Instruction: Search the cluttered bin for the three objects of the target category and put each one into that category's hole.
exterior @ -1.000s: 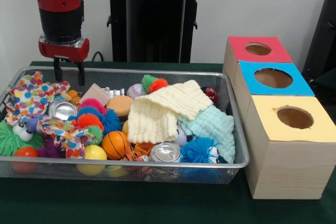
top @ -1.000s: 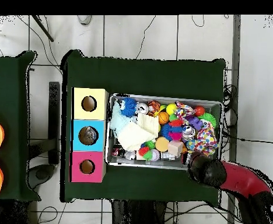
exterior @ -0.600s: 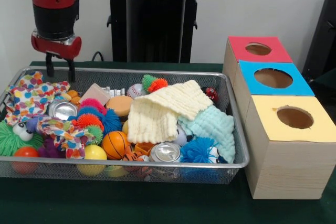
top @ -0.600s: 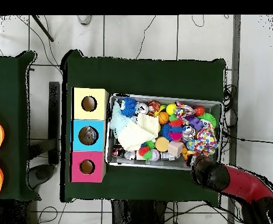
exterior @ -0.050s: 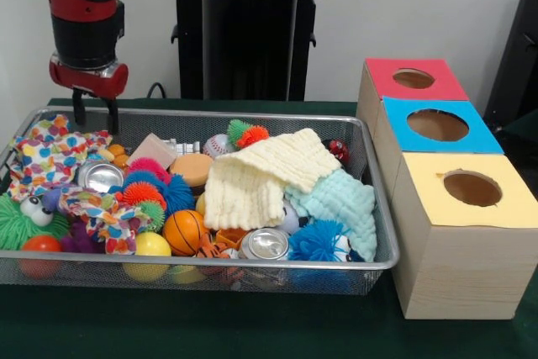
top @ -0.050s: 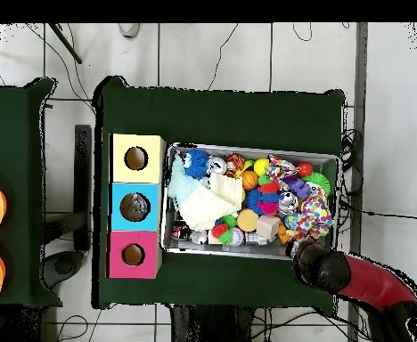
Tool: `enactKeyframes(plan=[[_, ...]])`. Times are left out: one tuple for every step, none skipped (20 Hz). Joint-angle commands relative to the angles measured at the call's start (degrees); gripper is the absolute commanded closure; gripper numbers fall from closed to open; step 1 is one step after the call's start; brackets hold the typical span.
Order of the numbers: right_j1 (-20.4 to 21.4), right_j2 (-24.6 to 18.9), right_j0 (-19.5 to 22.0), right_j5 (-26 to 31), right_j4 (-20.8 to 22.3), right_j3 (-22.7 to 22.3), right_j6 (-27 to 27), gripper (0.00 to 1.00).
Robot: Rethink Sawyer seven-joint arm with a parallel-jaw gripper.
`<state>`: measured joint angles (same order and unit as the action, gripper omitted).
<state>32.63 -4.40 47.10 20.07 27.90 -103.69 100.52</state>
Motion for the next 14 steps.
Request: enactKeyframes(plan=[[-2.9,-0.9,-0.5,-3.8,-0.7,4.6,6.4,0.0],[-3.0,-0.9,-0.6,-4.1,-0.7,4.5,6.6,0.0],[-3.4,-0.7,-0.8,-4.5,-0.6,4.5,6.9,0.0],[-3.6,-0.6,-0.9,-5.1,-0.6,4.3,7.1,0.0],[-4.2,-0.3,-1.2,-5.9,-0.4,4.3,7.5,0.0],[-4.8,-0.2,-1.5,-6.7,-0.4,4.4,7.9,0.0],[-5.5,0.0,-1.7,-7.6,-0.3,4.5,8.2,0.0],[-6.4,0.2,-1.8,-8.4,-0.2,4.8,8.4,0.0],[-7.4,0.4,-2.1,-9.3,-0.2,5.2,8.6,0.0],[-8.4,0.5,-2.2,-10.2,-0.3,5.7,8.7,0.0],[-9.3,0.9,-2.5,-11.4,-0.3,6.1,9.0,0.0],[-10.0,1.2,-2.8,-12.3,-0.3,6.5,9.2,0.0],[-10.6,1.5,-3.0,-13.1,-0.5,6.6,9.3,0.0],[-11.1,1.5,-2.9,-13.4,-0.6,6.8,9.0,0.0]])
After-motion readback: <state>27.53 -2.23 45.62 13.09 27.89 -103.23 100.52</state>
